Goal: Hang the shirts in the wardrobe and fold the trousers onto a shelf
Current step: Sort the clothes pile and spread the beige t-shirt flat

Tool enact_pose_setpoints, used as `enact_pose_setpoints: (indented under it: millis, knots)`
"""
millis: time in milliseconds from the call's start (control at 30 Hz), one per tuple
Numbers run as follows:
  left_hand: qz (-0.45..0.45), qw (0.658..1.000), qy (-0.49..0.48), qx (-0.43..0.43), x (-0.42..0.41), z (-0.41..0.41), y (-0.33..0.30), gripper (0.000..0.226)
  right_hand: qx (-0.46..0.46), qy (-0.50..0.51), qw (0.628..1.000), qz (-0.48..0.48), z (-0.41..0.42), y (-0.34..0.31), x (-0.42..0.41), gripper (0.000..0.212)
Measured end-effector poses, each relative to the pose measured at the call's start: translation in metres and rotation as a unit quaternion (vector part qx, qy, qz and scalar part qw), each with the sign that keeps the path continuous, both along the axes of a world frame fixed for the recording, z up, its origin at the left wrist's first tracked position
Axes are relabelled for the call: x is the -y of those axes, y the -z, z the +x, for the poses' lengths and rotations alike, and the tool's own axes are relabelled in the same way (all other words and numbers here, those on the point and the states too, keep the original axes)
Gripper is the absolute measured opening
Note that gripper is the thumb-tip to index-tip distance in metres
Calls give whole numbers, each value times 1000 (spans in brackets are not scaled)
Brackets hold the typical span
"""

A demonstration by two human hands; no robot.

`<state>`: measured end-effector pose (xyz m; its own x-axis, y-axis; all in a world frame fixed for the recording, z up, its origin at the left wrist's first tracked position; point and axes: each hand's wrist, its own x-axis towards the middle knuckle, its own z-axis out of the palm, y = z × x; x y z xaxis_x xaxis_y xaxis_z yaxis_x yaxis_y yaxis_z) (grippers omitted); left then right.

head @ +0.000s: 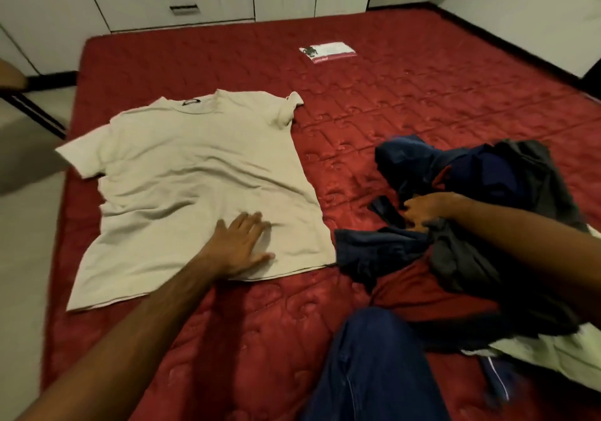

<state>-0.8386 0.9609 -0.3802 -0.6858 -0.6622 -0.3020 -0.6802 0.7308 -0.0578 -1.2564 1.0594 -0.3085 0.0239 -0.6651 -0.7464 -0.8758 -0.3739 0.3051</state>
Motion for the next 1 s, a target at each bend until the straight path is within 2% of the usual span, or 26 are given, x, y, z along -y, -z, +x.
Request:
enact_pose_setpoints:
  millis: [67, 100, 200, 300, 333, 400, 467, 500, 567, 633, 667, 700, 733, 800, 867, 933, 1000]
  knots:
    - [21, 998, 15, 53, -26, 24, -4, 119, -64, 37, 997, -6, -10, -9, -14, 50]
    - [29, 997, 18, 64, -33, 35, -4, 116, -76, 39, 996, 3, -16, -7, -19, 41]
    - [6, 1000, 0, 21, -45, 62, 0, 90, -126, 29, 989, 69, -20, 3, -49, 38]
    - [-46, 997, -23, -65, -48, 64, 4, 68, -82, 26, 996, 27, -15, 14, -67, 37]
    - [-66, 995, -26, -70, -48, 60, 5, 65, -37, 36, 999, -7, -11, 13, -68, 40]
    - [-97, 992, -46, -61, -52, 50, 3, 60, 143, 113, 978, -99, 2, 16, -58, 54]
    - [-124, 988, -84, -39, -56, 49, 3, 53, 309, 123, 919, -213, 38, 18, -45, 55]
    - [-132, 984, -112, -31, -58, 50, 3, 48, 350, 104, 895, -255, 62, 20, -38, 55]
    - [-124, 978, -164, -38, -58, 51, -1, 36, 373, 53, 889, -261, 112, 31, -28, 74]
    - [-82, 973, -194, -99, -58, 49, -11, 26, 348, 26, 911, -219, 155, 44, -23, 102]
    - [-55, 968, -198, -147, -59, 49, -18, 27, 321, 4, 926, -201, 173, 50, -24, 107]
    - [-29, 963, -190, -190, -61, 49, -27, 30, 288, -30, 936, -201, 188, 56, -26, 103]
    - [-8, 959, -176, -221, -63, 50, -36, 32, 262, -68, 935, -227, 199, 61, -25, 88]
    - [14, 966, -128, -223, -67, 49, -56, 33, 252, -107, 917, -291, 204, 60, -20, 49]
    - [-1, 986, -56, -158, -71, 51, -62, 30, 270, -114, 917, -270, 195, 53, -14, 31]
    - [-16, 996, -12, -91, -76, 60, -54, 29, 317, -71, 924, -203, 182, 45, -13, 11]
    - [-60, 998, 8, -35, -83, 81, -40, 33, 379, 14, 916, -129, 171, 41, -12, 13]
